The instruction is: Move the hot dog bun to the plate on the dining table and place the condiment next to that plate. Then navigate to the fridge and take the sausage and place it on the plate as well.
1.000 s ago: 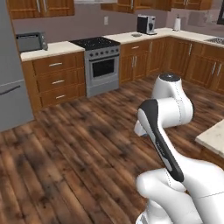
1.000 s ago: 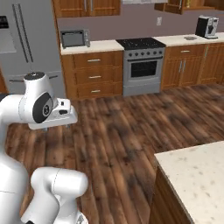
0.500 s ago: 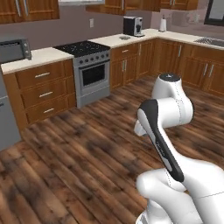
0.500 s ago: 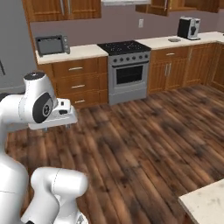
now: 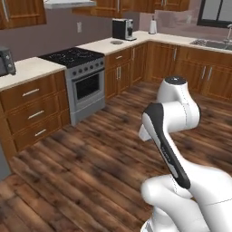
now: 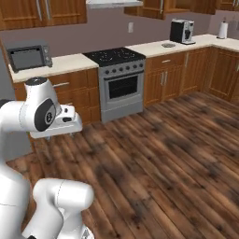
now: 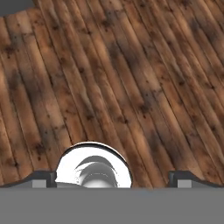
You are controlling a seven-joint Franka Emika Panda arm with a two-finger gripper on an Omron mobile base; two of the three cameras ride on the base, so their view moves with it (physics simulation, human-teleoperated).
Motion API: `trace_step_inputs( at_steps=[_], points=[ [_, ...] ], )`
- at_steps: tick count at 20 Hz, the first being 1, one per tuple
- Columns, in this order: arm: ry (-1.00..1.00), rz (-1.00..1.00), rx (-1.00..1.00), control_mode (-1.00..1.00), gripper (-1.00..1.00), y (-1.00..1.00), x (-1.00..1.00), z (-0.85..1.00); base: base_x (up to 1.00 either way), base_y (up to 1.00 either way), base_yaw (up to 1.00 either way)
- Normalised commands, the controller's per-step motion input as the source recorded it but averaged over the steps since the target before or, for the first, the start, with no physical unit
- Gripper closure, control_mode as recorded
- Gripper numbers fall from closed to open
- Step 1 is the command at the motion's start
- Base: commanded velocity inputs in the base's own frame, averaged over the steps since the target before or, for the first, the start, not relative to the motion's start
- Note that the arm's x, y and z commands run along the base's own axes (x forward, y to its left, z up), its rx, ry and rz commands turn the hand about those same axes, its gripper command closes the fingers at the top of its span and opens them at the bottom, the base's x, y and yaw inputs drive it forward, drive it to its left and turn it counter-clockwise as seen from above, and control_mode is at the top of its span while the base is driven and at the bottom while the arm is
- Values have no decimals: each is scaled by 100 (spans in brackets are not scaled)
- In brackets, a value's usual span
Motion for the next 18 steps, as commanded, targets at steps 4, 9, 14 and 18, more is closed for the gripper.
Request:
trace_step_inputs(
  at_steps=[4, 9, 14, 18],
  points=[
    [0, 0, 0, 100, -100, 0, 0, 0, 100, 22, -31],
    [0, 0, 0, 100, -100, 0, 0, 0, 100, 11, -33],
    [0, 0, 0, 100, -100, 0, 0, 0, 100, 1, -31],
    [0, 0, 0, 100, -100, 0, 0, 0, 100, 0, -30]
  ],
)
